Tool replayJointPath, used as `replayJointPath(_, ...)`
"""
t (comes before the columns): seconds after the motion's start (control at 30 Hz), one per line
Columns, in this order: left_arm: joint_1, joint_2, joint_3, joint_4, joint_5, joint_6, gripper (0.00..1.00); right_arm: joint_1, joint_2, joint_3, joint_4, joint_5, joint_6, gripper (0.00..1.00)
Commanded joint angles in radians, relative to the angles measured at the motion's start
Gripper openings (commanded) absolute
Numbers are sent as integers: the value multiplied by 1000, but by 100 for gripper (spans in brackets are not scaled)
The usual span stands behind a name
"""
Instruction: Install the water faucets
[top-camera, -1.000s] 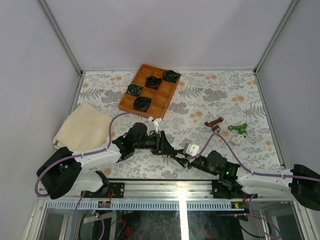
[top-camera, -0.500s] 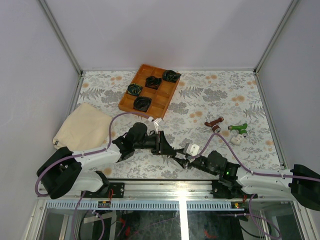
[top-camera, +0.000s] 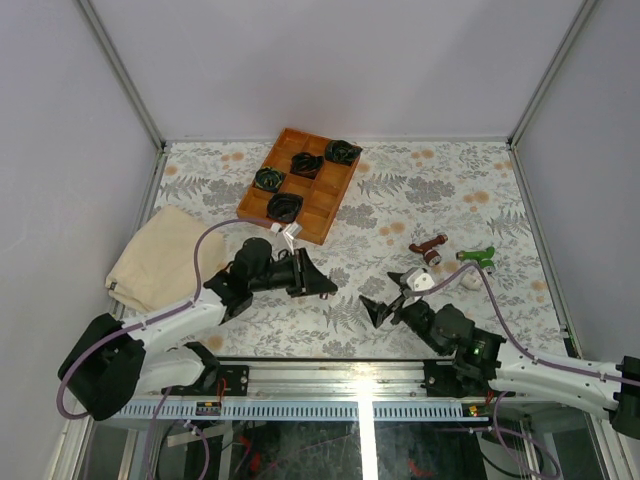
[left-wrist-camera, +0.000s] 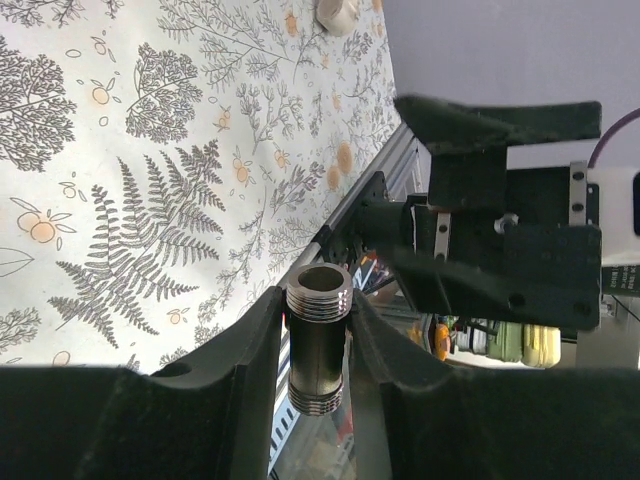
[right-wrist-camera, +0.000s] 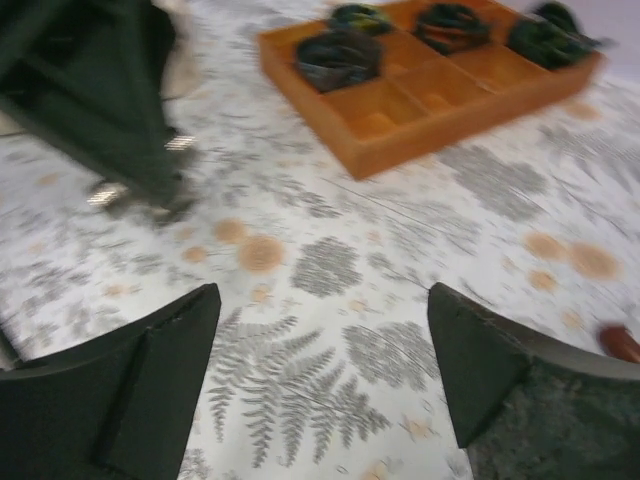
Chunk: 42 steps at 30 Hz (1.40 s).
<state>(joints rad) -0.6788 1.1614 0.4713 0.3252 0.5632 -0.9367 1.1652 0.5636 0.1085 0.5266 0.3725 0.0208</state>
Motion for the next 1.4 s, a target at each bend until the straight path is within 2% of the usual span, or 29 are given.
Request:
replayJointPath(0.0,22,-38,2,-38,-2,33,0,-3,-35,109,-300,393,226,98)
replayJointPath(0.07,27,-55,13,-66,-16,44,0,-43,-6,213,-495,470,347,99)
replayJointPath(0.1,27,-68,16,-76,-27,49,0,-89,13,277,-580,445,371,99)
replayJointPath(0.23,27,-123,23,-106,-67,66,0,-366,129,475,-767,181,355,99)
replayJointPath(0.37,28,-172,41,-166,-98,88,0,-646,337,606,-903,-3,385,99)
replayJointPath(0.5,30,-256,44,-254,-158,113,0,-826,501,643,-919,-236,418,99)
replayJointPath(0.6,30,-321,63,-362,-213,155,0,-876,551,624,-844,-269,457,99)
replayJointPath(0.7,31,-380,82,-478,-266,200,0,-913,636,660,-838,-196,492,99)
replayJointPath(0.8,33,-415,83,-517,-303,220,0,-927,726,708,-831,-169,520,100)
replayJointPath(0.87,34,-429,89,-532,-322,220,0,-927,776,730,-811,-176,537,98)
replayJointPath(1.07,34,-471,136,-594,-358,258,0,-934,871,780,-760,-64,613,91)
replayJointPath(1.23,33,-502,162,-670,-419,282,0,-934,969,840,-785,31,667,86)
replayJointPath(1.37,32,-539,157,-694,-438,286,0,-933,1029,864,-782,2,663,79)
